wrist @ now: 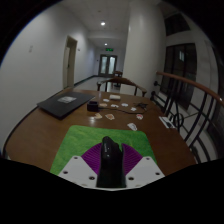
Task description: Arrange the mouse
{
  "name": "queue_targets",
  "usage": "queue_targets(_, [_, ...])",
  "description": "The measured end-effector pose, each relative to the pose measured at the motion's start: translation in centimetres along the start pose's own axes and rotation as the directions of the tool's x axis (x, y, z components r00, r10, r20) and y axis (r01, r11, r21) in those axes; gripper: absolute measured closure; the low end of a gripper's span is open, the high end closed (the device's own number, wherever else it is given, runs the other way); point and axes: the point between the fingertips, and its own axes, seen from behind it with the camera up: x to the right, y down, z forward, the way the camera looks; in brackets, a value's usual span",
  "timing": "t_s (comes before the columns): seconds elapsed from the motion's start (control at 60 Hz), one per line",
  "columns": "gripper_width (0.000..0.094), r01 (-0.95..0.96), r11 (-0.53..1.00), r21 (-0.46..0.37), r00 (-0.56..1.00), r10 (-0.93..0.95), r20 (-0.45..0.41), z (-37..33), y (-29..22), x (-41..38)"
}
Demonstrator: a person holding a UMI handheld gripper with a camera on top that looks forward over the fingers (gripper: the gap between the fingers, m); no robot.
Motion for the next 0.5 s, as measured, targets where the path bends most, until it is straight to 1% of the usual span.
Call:
queue_targets(0.067, [0.0647, -0.045, 0.999, -0.013, 0.999, 0.045, 0.01, 0.1, 0.1, 0.2])
queue_targets(0.167, [0.0512, -0.044, 0.998, -0.039, 0.998, 0.045, 0.044, -0.1, 0.6, 0.0])
queue_targets(0.233, [0.0294, -0.047, 0.997, -0.059, 0.995, 0.052, 0.086, -1.0, 1.1, -0.2])
queue_targets(0.3, [0.0072, -0.061, 0.997, -0.047, 0.99, 0.067, 0.124, -3.2, 1.1, -0.1])
queue_targets(0.317, [0.0102, -0.067, 0.997, -0.042, 0.989, 0.071, 0.128, -3.9, 1.1, 0.1])
queue_targets(0.383, [0.0086, -0.085, 0.996, -0.021, 0.986, 0.087, 0.139, -6.7, 1.5, 0.9])
queue_targets(0.5, [0.009, -0.155, 0.988, 0.005, 0.975, 0.152, 0.165, -11.8, 2.6, 2.7])
